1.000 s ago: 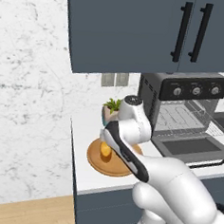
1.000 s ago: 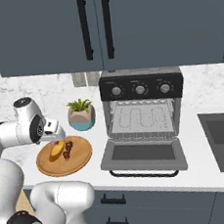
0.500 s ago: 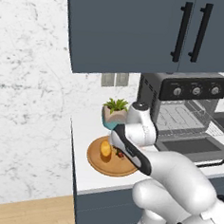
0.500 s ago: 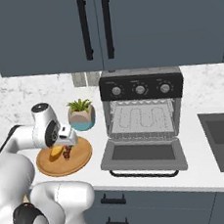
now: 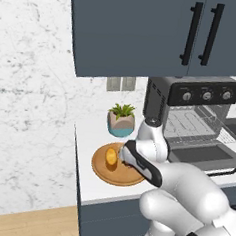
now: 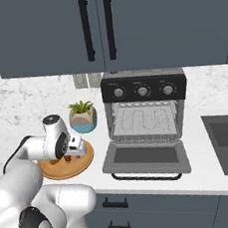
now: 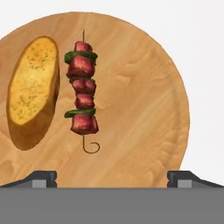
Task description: Pick up the kebab skewer and baguette bread, and place them inside the toaster oven. Close the toaster oven door and start by setting the timer.
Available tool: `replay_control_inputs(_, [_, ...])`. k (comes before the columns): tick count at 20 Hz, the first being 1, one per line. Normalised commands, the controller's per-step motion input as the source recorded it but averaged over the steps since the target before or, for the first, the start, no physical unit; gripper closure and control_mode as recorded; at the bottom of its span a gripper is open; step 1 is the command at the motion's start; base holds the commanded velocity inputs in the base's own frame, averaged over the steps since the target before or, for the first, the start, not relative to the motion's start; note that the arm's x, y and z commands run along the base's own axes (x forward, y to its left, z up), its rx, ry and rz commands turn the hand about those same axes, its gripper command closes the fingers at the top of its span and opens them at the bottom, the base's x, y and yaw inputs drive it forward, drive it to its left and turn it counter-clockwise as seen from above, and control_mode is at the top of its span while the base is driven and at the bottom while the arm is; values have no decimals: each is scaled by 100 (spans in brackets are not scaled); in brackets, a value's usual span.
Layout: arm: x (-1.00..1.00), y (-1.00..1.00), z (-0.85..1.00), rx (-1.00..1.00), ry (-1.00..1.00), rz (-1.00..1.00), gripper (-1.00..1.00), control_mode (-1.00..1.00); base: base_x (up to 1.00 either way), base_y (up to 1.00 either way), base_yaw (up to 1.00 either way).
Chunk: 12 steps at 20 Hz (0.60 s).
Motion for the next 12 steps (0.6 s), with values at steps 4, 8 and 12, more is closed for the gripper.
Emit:
replay_control_inputs(4, [8,-1,-27,0,0,0,-100,-100,0,0,0])
replay_control_inputs(8, [5,0,-10,0,6,0,-100,-100,0,0,0])
replay_control_inputs(12, [0,0,-1,0,7,0,-100,-100,0,0,0])
